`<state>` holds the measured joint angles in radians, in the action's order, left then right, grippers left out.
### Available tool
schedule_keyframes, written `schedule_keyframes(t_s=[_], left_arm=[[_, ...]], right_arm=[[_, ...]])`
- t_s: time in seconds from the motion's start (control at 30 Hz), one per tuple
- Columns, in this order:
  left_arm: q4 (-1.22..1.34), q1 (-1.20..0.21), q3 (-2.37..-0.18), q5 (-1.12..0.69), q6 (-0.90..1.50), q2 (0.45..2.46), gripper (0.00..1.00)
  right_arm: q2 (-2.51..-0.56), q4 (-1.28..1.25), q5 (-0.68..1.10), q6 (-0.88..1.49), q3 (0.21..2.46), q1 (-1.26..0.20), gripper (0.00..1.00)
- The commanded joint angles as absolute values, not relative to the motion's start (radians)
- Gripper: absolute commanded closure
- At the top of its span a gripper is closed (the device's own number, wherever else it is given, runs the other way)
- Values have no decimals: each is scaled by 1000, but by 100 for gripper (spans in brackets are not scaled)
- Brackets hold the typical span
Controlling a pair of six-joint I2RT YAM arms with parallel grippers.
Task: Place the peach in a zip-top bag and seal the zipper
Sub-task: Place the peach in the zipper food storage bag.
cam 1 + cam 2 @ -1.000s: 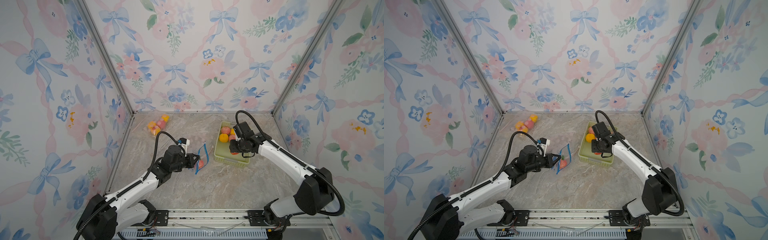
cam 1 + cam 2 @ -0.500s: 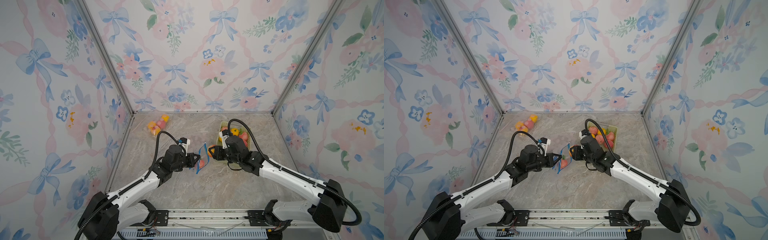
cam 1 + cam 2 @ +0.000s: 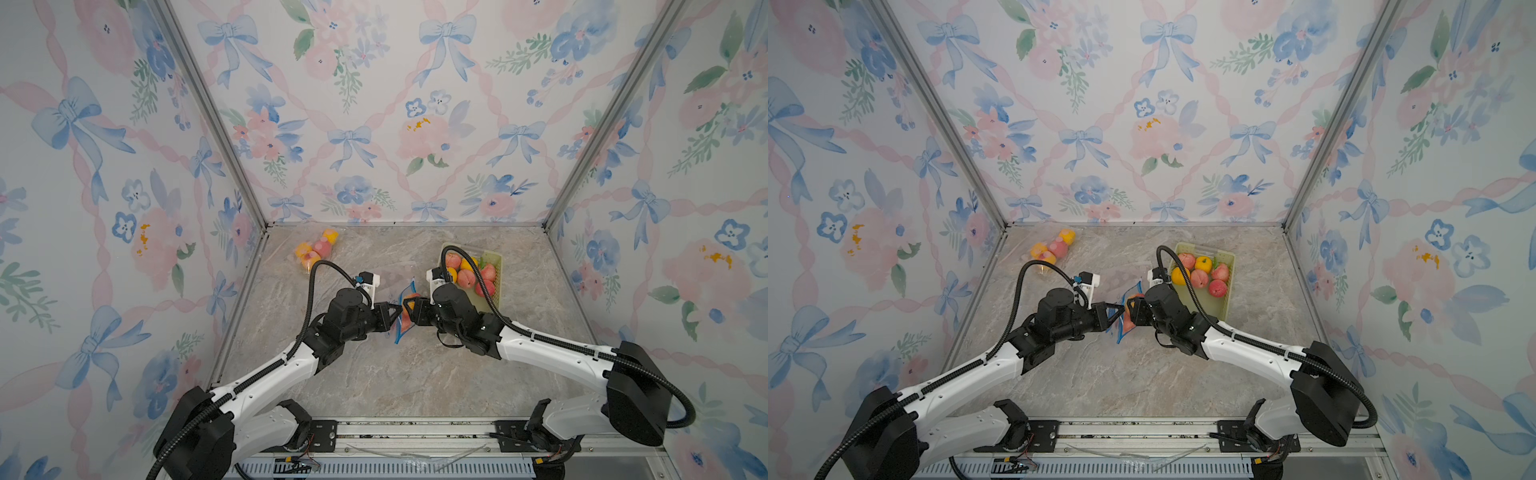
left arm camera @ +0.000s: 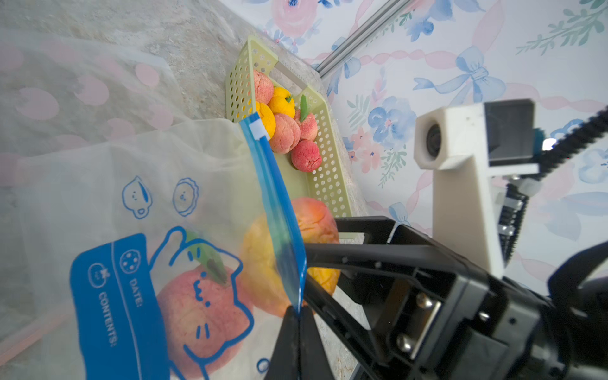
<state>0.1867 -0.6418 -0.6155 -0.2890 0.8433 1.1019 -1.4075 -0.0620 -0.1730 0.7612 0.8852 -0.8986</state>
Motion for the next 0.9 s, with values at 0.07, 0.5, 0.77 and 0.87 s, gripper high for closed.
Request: schedule_keyframes(t_s=[0.07, 0.5, 0.77, 0.87], left_arm=[[233, -650, -638, -321, 864, 1089, 100], [271, -660, -644, -403, 890, 1106, 100], [290, -647, -638, -419, 911, 1132, 100], [291, -646, -635, -408, 910, 1138, 100]], right_arm=[[-1433, -133, -186, 781, 886, -914, 55], [-1474, -5, -246, 632, 953, -925, 31], [-1417, 146, -285, 549, 1014, -928, 23], [-1372, 178, -291, 544, 1015, -930, 23]])
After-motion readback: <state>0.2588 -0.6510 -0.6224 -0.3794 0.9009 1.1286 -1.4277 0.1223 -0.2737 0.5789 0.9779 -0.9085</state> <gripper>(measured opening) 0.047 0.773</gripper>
